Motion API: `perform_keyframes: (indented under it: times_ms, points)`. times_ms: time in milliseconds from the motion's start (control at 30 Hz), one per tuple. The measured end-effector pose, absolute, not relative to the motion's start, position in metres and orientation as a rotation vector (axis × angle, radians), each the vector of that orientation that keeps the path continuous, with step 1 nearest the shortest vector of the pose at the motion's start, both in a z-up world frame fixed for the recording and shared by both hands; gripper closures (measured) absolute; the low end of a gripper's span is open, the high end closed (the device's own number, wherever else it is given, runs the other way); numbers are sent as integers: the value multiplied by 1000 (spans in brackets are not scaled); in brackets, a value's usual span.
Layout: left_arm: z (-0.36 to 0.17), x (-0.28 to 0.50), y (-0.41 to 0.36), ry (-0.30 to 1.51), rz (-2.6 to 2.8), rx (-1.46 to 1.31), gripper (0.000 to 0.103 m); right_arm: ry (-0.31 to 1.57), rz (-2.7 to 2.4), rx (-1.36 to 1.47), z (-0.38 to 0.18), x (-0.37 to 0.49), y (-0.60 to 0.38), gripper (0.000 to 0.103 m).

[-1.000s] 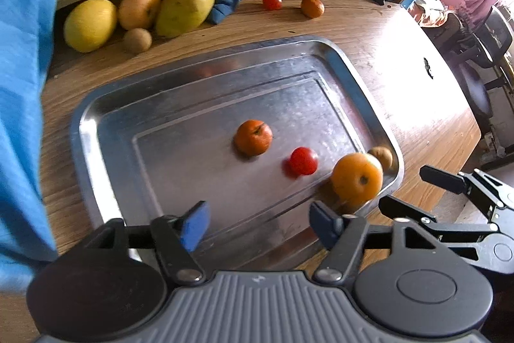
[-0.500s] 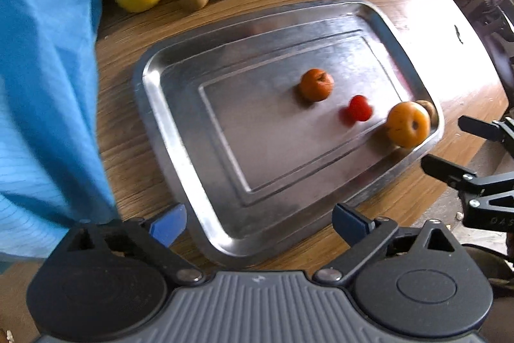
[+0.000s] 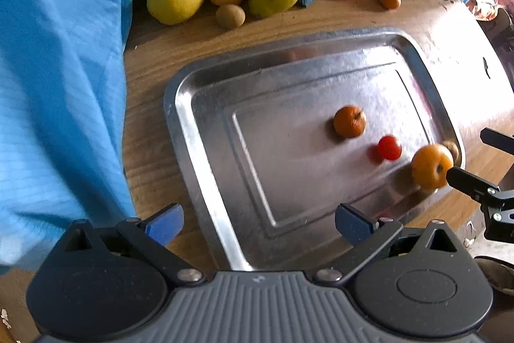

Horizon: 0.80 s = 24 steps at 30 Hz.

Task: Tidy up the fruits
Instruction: 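Move the left tool toward the loose cherry tomato while the right tool reaches the tangerine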

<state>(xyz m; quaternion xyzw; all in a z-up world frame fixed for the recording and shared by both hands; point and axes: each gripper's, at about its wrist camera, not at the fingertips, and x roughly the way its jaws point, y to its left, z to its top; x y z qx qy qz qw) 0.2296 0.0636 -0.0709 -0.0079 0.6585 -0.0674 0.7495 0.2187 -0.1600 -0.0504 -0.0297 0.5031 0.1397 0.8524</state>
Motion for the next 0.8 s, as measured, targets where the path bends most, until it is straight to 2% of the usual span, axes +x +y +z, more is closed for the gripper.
perform_keyframes:
  times_ms: [233, 800]
  points:
    - [-72, 248, 50, 1426, -132, -48, 1, 1048, 311, -82, -51, 242, -176, 3]
    - [-73, 304, 9, 1358, -70, -114, 1, 1040, 368, -115, -65, 302, -217, 2]
